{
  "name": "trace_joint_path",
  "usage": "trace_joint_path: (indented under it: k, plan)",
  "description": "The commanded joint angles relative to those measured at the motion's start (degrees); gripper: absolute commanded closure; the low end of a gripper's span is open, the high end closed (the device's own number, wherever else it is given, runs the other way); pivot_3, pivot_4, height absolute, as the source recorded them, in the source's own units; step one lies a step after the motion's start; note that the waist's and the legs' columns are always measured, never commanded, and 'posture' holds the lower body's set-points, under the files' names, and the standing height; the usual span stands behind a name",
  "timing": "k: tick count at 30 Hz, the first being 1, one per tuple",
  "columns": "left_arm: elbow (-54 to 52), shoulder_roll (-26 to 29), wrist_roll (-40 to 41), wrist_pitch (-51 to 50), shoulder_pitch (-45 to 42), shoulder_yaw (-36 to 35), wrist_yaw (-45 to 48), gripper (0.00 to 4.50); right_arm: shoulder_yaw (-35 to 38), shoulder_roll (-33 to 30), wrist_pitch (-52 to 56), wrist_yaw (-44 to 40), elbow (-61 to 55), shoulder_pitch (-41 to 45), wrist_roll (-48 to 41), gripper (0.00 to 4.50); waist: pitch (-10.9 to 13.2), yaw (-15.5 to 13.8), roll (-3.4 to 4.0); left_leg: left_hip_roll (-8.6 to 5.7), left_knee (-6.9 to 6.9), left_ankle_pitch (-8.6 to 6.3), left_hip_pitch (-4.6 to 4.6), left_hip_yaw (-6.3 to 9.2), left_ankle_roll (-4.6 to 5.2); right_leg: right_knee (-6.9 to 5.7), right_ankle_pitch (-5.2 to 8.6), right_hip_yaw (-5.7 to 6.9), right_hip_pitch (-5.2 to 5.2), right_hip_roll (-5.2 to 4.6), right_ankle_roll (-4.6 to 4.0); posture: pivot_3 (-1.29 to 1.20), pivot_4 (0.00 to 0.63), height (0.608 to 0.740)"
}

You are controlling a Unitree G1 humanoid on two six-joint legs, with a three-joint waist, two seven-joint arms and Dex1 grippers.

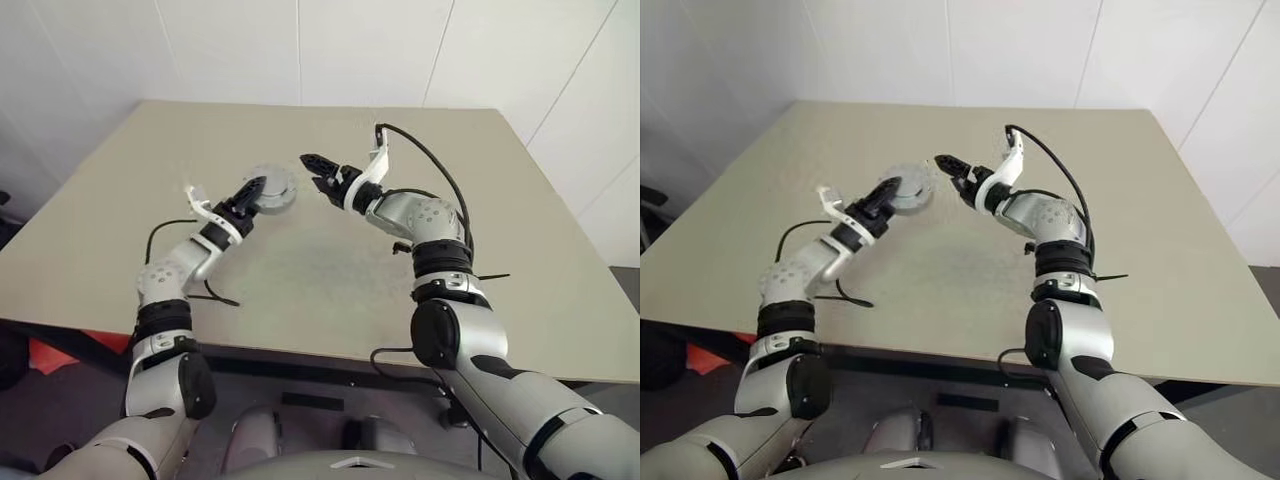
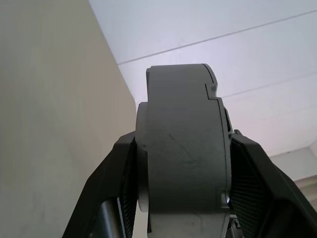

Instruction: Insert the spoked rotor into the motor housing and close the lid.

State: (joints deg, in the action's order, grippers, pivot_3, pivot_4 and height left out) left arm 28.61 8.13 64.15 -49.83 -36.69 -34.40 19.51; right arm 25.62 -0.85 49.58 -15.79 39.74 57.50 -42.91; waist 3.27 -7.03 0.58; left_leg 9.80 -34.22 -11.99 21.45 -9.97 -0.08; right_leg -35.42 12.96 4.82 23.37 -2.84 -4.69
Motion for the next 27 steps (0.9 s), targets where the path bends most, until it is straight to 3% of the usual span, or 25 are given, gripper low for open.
trace_joint_path:
  k: [1, 12, 23, 27]
  plan:
    - [-2.5, 2.3, 1.7, 4.0, -0.1, -4.0, -0.1, 2.30, 0.0, -0.3, -1.8, -0.2, -0.8, 0.7, 0.0, 0.77, 0.0, 0.0, 0.00, 0.00, 0.00, 0.00, 0.00, 0.00, 0.00, 0.00, 0.00, 0.00, 0.00, 0.00, 0.00, 0.00, 0.000, 0.740]
    - [1.2, 5.6, -5.2, 21.0, 4.2, -10.6, -10.5, 2.30, 0.1, -0.8, -0.6, 0.4, -1.4, -0.6, -0.4, 0.77, 0.2, -0.1, -0.31, 0.00, -0.01, 0.00, -0.02, 0.03, 0.00, -0.01, -0.01, 0.00, -0.06, 0.00, 0.01, 0.00, 0.000, 0.740]
    - [6.5, 6.9, -9.2, 26.0, 3.8, -10.9, -15.5, 2.30, -0.9, 0.0, -0.7, 0.3, -1.1, -0.3, -0.1, 0.77, 0.3, -0.2, -0.56, -0.01, -0.06, 0.02, -0.17, 0.05, -0.04, -0.09, -0.04, 0.00, -0.17, -0.01, 0.05, 0.00, 0.000, 0.740]
    - [9.7, 8.4, -11.7, 27.6, 4.2, -10.3, -15.6, 1.13, -1.1, 0.3, -0.6, 0.3, -1.1, -0.3, 0.1, 0.72, 0.3, 0.1, -0.56, 0.00, -0.06, 0.06, -0.42, 0.04, -0.11, -0.12, -0.03, -0.03, -0.33, 0.00, 0.07, 0.00, 0.000, 0.740]
